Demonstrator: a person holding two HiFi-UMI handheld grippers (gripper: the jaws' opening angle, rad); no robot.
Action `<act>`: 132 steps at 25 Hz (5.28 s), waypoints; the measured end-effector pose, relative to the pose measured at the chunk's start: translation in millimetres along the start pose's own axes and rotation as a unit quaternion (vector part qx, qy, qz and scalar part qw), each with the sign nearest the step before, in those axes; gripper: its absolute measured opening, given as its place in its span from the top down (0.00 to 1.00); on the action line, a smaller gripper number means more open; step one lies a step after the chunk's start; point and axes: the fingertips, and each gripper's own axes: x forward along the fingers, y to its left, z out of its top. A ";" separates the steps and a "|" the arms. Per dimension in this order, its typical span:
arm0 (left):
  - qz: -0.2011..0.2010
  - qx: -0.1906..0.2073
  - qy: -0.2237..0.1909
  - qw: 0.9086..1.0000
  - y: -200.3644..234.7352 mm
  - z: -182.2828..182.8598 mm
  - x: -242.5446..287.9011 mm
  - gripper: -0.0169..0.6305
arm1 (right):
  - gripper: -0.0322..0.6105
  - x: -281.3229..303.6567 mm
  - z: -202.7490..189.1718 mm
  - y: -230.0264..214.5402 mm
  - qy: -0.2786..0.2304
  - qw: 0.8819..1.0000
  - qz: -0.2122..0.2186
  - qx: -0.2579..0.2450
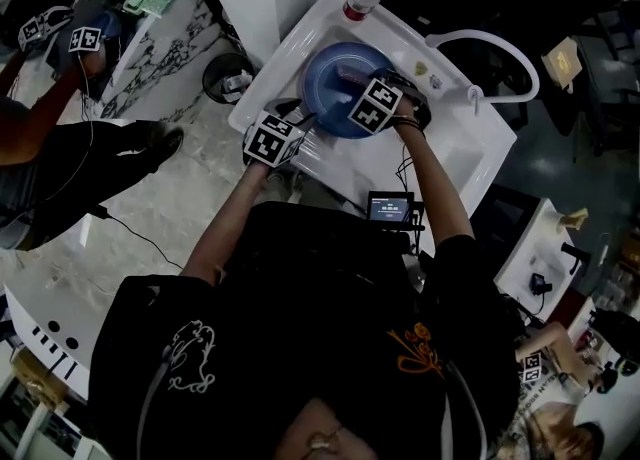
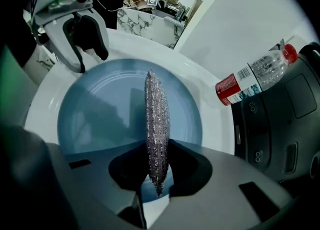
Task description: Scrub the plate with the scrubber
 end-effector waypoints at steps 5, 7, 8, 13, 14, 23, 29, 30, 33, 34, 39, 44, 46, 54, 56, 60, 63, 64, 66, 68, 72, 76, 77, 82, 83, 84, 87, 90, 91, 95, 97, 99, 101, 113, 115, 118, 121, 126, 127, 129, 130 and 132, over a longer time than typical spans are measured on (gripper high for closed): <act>-0.002 0.010 0.001 1.000 -1.7 -1.0 -0.9 0.68 | 0.83 -14.3 -3.6 26.8 0.000 1.000 0.023 -0.007; -0.003 0.017 0.003 1.000 -2.9 -2.2 -1.0 0.69 | 0.83 -20.3 -4.3 38.8 -0.001 0.999 0.034 -0.015; -0.003 0.021 0.002 1.000 -3.6 -2.5 -0.4 0.69 | 0.83 -23.2 -4.8 44.8 -0.002 0.999 0.039 -0.021; -0.009 0.038 0.010 0.999 -6.5 -5.8 -0.2 0.71 | 0.83 -36.7 -5.2 74.2 0.005 0.997 0.072 -0.040; -0.009 0.040 0.011 0.999 -6.5 -6.4 0.0 0.71 | 0.83 -39.2 -4.7 79.9 0.005 0.996 0.080 -0.044; -0.012 0.045 0.012 0.999 -8.2 -5.7 -0.3 0.72 | 0.83 -55.4 2.4 112.6 -0.001 0.989 0.124 -0.080; -0.012 0.045 0.017 0.999 -9.3 -6.3 -0.5 0.72 | 0.83 -51.8 -0.5 95.0 -0.011 0.990 0.123 -0.063; -0.012 0.045 0.017 0.999 -9.5 -6.1 0.0 0.72 | 0.83 -49.3 -2.8 87.5 -0.010 0.992 0.116 -0.056; -0.011 0.044 0.015 0.999 -9.7 -5.7 0.5 0.72 | 0.83 -39.8 -8.4 63.3 -0.009 0.994 0.099 -0.044; -0.011 0.044 0.016 0.999 -9.9 -5.9 0.3 0.72 | 0.83 -36.7 -9.0 55.0 -0.011 0.995 0.095 -0.039; -0.012 0.046 0.017 0.999 -10.3 -5.9 1.2 0.72 | 0.83 -19.9 -7.4 0.8 -0.020 0.999 0.042 -0.026; -0.015 0.045 0.019 0.999 -8.8 -5.8 2.5 0.72 | 0.83 -2.8 -4.0 -49.0 -0.026 0.999 -0.018 -0.005; -0.016 0.044 0.019 0.999 -9.2 -5.4 2.3 0.72 | 0.83 2.3 -2.9 -53.9 -0.030 0.999 -0.020 -0.007; -0.018 0.047 0.020 0.999 -7.6 -6.5 -0.1 0.72 | 0.83 9.1 -3.0 -36.1 -0.019 1.000 0.002 -0.021; -0.019 0.049 0.021 0.998 -7.9 -8.0 -0.1 0.72 | 0.83 7.2 -8.6 -28.9 -0.009 1.000 0.007 -0.014; -0.020 0.057 0.024 0.998 -8.9 -9.0 0.3 0.73 | 0.83 -1.6 -20.8 -10.0 0.006 1.000 0.024 0.007; -0.020 0.063 0.027 0.997 -10.1 -9.3 -0.2 0.73 | 0.83 -11.2 -28.8 6.9 0.018 0.999 0.034 0.020; -0.021 0.065 0.028 0.997 -10.4 -9.4 -0.1 0.74 | 0.83 -14.5 -31.2 12.9 0.021 0.999 0.037 0.026; -0.025 0.069 0.031 0.997 -11.5 -10.0 0.1 0.74 | 0.83 -21.2 -35.0 25.5 0.027 0.998 0.045 0.037; -0.030 0.073 0.036 0.996 -12.8 -10.8 0.2 0.75 | 0.83 -27.8 -35.6 37.9 0.029 0.997 0.053 0.044; -0.034 0.083 0.044 0.995 -14.9 -15.2 2.2 0.75 | 0.83 -39.3 -28.4 62.3 0.029 0.996 0.069 0.054; -0.035 0.088 0.044 0.995 -14.6 -14.0 0.5 0.75 | 0.83 -45.1 -12.8 82.5 0.023 0.995 0.077 0.054; -0.038 0.089 0.045 0.994 -14.9 -13.9 0.5 0.75 | 0.83 -46.3 -8.7 86.4 0.021 0.995 0.078 0.055; -0.065 0.070 0.039 0.995 -17.2 -13.0 -2.8 0.75 | 0.83 -52.4 12.8 103.4 0.010 0.994 0.093 0.059; -0.065 0.056 0.033 0.996 -14.7 -10.9 -6.8 0.75 | 0.83 -53.3 17.6 105.8 0.006 0.993 0.096 0.062; -0.065 0.043 0.024 0.997 -11.9 -8.0 -11.7 0.75 | 0.83 -54.2 22.0 107.5 0.002 0.993 0.098 0.065; -0.061 0.027 0.000 0.998 -4.6 0.2 -28.1 0.75 | 0.83 -57.0 31.7 109.6 -0.008 0.991 0.103 0.086; -0.057 0.028 -0.008 0.998 3.0 2.7 -44.7 0.75 | 0.83 -57.7 37.9 109.5 -0.014 0.989 0.105 0.107; -0.056 0.029 -0.011 0.998 4.9 3.0 -50.4 0.75 | 0.83 -57.4 38.8 108.9 -0.015 0.988 0.105 0.113; -0.063 0.034 -0.025 0.997 4.2 2.3 -73.2 0.75 | 0.83 -59.7 37.6 98.9 -0.025 0.980 0.085 0.176; -0.071 0.042 -0.028 0.996 -0.8 -0.5 -83.8 0.75 | 0.83 -65.6 34.7 94.4 -0.038 0.969 0.070 0.233; -0.080 0.051 -0.031 0.995 -6.4 -4.3 -94.6 0.75 | 0.83 -76.3 35.7 92.6 -0.060 0.958 0.053 0.276; -0.090 0.060 -0.037 0.994 -12.2 -7.9 -107.3 0.75 | 0.83 -90.8 38.4 96.7 -0.083 0.945 0.038 0.313; -0.123 0.088 -0.079 0.985 -35.0 -17.1 -157.5 0.75 | 0.83 -172.6 53.8 166.5 -0.152 0.886 -0.016 0.439; -0.125 0.087 -0.086 0.985 -41.6 -16.7 -159.2 0.75 | 0.83 -179.7 51.2 177.2 -0.152 0.883 -0.018 0.444; -0.132 0.088 -0.093 0.983 -54.3 -18.3 -164.1 0.75 | 0.83 -190.0 48.5 193.9 -0.154 0.879 -0.016 0.451; -0.139 0.097 -0.098 0.981 -69.6 -16.4 -167.7 0.76 | 0.83 -200.7 42.8 203.9 -0.159 0.876 -0.020 0.454; -0.150 0.107 -0.112 0.977 -111.9 -12.0 -171.6 0.77 | 0.83 -225.4 20.4 224.8 -0.165 0.873 -0.030 0.458; -0.153 0.107 -0.115 0.976 -121.8 -11.2 -172.5 0.78 | 0.83 -230.7 15.2 230.4 -0.166 0.872 -0.031 0.460; -0.157 0.109 -0.121 0.974 -143.9 -10.8 -173.8 0.78 | 0.83 -241.2 1.9 242.4 -0.169 0.869 -0.034 0.464; -0.157 0.110 -0.124 0.974 -156.1 -12.3 -175.0 0.78 | 0.83 -246.7 -6.0 249.5 -0.171 0.868 -0.036 0.465; -0.154 0.113 -0.127 0.973 -179.9 -18.6 -178.5 0.78 | 0.83 -257.5 -21.9 264.7 -0.176 0.866 -0.040 0.466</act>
